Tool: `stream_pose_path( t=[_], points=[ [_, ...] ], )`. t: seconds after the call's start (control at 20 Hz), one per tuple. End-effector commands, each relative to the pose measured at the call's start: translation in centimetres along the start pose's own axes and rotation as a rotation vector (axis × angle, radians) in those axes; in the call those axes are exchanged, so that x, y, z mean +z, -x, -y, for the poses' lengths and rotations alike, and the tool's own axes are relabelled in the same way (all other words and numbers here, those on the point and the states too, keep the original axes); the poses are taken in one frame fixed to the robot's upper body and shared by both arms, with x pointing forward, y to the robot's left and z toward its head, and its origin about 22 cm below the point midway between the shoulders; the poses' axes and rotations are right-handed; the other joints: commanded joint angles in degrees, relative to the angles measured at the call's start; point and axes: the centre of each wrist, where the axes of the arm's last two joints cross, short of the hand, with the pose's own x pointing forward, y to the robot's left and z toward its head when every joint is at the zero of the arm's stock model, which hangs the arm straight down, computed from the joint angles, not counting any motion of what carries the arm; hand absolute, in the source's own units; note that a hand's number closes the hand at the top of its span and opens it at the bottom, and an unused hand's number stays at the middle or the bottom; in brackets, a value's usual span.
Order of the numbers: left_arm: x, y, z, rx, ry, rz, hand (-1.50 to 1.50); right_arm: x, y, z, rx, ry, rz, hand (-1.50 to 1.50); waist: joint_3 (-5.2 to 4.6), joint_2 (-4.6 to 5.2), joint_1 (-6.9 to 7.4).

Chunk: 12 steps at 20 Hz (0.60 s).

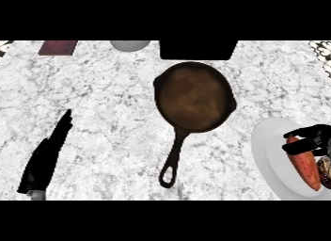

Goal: Pick the sweet potato from the plate and place it in the pan

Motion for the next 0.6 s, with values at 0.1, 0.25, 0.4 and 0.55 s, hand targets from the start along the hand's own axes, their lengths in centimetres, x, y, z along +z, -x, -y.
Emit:
stream_pose_path(
  t=[0.1,0.25,0.4,0.55],
  points=[
    [-0.4,-0.2,-0.7,-0.006,-0.027,-0.008,0.0,-0.3,0.1,-2.2,-0.096,-0.075,-0.038,1.5,1.04,0.56,-0.21],
    [0.7,-0.3,-0.3,-0.009,-0.01,-0.01,0.0,-0.2,0.3,-1.5,-0.102,-0.059,-0.037,1.5,1.04,0.55,-0.05],
    [1.6,0.6,-1.7,-0.015,-0.012,-0.006,0.0,1.0,0.0,-2.3,0.077,0.044,0.082,1.5,1.03,0.5,0.38],
    [0.7,0.4,-0.3,-0.005,-0.004,0.0,0.0,1.6,1.3,-2.2,0.371,0.145,0.252,1.5,1.05,0.51,0.25]
  ],
)
